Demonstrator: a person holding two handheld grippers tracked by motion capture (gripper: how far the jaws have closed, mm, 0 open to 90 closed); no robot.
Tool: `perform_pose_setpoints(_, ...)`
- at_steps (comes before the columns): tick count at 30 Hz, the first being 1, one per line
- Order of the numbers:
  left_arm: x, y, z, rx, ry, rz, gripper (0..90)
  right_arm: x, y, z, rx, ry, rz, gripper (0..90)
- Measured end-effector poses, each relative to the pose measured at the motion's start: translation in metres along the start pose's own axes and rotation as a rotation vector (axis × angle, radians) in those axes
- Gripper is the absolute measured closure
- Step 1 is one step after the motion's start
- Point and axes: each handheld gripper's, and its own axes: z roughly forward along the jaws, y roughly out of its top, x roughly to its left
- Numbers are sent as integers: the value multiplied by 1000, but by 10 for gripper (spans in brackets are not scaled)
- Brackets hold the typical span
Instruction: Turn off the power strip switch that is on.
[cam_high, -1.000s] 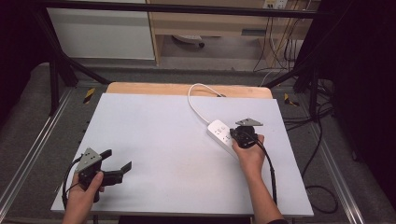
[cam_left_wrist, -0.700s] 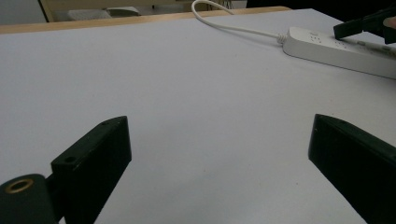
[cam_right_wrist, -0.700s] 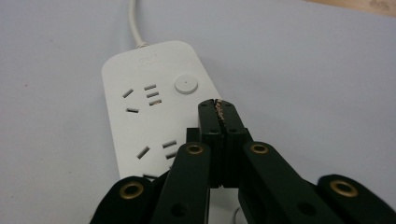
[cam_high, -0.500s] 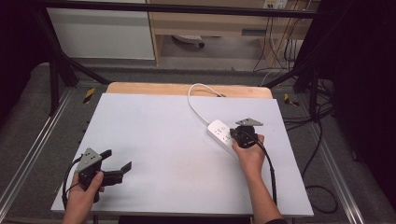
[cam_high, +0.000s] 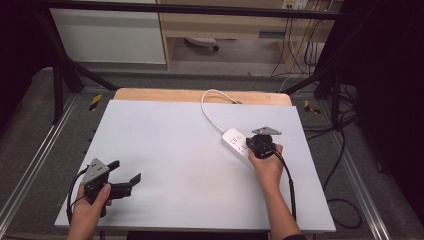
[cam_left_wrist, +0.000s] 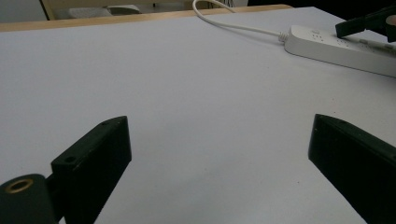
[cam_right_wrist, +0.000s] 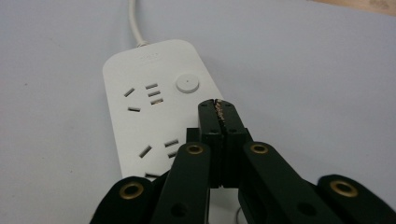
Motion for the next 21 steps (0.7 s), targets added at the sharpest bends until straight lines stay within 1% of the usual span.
perform_pose_setpoints(3,0,0,-1,-2,0,-1,57,0,0,0,0,0,2,900)
perform_pose_setpoints(4,0,0,0,-1,1,-3,58,1,0,0,0,-6,-7,900)
perform_pose_setpoints(6,0,0,0,1,2,-2,58,1,0,0,3,-8,-7,900)
perform_pose_setpoints(8,0,0,0,1,1,-1,59,1,1,0,6,-2,3,900)
perform_pose_setpoints(12,0,0,0,2,3,0,58,2,0,0,6,-10,-9,900)
perform_pose_setpoints(21,1,0,0,3,5,-2,59,1,0,1,2,-11,-2,900)
